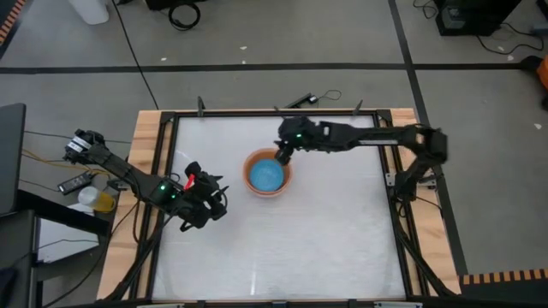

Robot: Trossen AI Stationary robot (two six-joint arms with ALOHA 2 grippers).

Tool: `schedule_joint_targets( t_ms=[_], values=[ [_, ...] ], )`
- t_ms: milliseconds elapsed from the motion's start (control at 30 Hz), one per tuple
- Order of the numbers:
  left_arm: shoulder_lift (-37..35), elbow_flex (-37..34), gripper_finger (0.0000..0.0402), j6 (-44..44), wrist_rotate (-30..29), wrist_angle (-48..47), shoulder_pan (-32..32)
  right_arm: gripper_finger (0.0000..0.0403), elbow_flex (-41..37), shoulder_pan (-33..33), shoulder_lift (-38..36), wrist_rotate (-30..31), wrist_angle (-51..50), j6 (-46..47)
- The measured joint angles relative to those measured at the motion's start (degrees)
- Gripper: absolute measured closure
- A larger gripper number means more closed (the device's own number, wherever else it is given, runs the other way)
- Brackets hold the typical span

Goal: Nest bowls inside each other
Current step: Return to Home Position

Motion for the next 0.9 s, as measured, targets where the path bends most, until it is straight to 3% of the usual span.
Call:
schedule_joint_targets(
  t_ms=[200,333,433,533,700,900],
  values=[
    [-0.13,0.0,0.023,-0.17,-0.56,0.01,-1.55,0.0234,0.02,5.55,-12.47,-2.12,-14.19,1.86],
    [-1.45,0.0,0.023,-0.68,-5.85,1.05,-5.04,0.0237,-3.77,14.23,-18.06,-1.24,-16.04,5.16],
    [-2.21,0.0,0.023,-0.62,-10.09,2.12,-8.65,0.0244,-10.19,22.43,-21.79,3.58,-8.37,8.12],
    [-1.59,-0.3,0.023,-0.16,-11.62,5.86,-11.07,0.0256,-18.89,30.61,-23.91,9.68,5.99,9.6],
    [0.57,-5.1,0.023,11.17,-10.24,24.86,-11.56,0.0295,-30.11,39.15,-24.24,12.88,28.68,4.96],
    [-1.95,-6.16,0.023,26.33,-9.5,36.55,-10.21,0.0391,-32.46,42.66,-27.98,17.81,33.66,-2.05]
  ],
)
